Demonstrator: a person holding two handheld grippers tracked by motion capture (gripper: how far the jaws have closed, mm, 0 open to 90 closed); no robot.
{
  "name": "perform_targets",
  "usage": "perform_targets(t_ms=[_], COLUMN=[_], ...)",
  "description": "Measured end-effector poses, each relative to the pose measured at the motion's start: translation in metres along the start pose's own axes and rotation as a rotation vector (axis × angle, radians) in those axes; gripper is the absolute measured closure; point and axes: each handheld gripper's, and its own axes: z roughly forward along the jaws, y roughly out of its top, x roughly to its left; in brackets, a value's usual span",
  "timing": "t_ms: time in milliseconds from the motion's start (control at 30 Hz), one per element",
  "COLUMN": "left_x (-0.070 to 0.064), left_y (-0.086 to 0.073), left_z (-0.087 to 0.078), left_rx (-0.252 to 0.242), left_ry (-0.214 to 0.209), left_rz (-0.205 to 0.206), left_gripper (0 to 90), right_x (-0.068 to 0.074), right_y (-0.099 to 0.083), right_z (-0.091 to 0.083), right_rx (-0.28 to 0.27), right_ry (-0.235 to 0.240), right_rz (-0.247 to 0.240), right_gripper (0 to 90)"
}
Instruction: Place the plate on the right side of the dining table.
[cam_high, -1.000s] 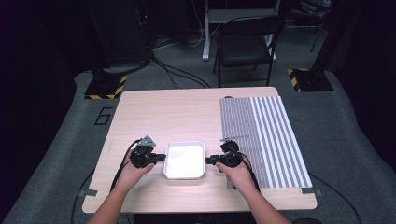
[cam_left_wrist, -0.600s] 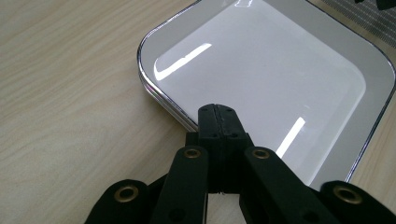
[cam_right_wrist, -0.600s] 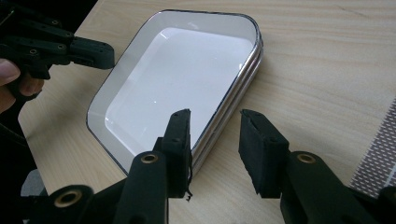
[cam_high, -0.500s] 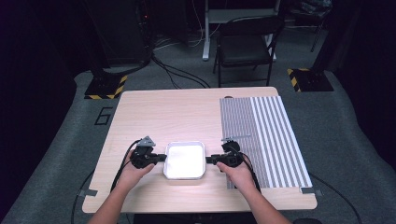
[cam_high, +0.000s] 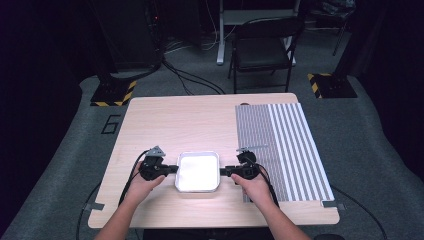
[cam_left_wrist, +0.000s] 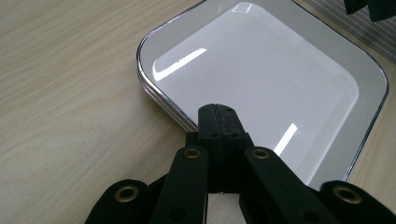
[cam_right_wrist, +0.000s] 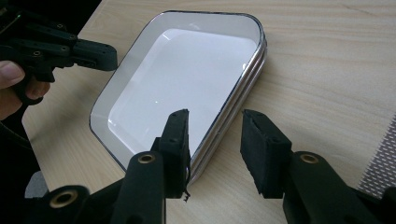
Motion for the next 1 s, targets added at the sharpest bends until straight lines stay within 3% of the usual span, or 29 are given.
perform_targets(t_ms=[333, 700, 833, 1000], left_x=[0.001, 0.000, 0.000, 0.000], left_y=[-0.001, -0.001, -0.002, -0.003], left_z=[0.000, 0.000, 0.000, 0.000], left_rx=[-0.009, -0.010, -0.013, -0.018], left_ry=[-0.006, 0.002, 0.004, 0.007], left_rz=[-0.018, -0.006, -0.007, -0.004], left_gripper=[90.0, 90.0, 90.0, 90.0], right_x=[0.000, 0.000, 0.001, 0.000], right_y=[0.000, 0.002, 0.003, 0.003], right_z=[0.006, 0.014, 0.016, 0.019], right_rx=[0.013, 0.039, 0.041, 0.047], right_ry=[-0.002, 0.016, 0.036, 0.027], right_rz=[0.015, 0.090, 0.117, 0.140], right_gripper=[66.7, 77.5, 79.1, 79.0])
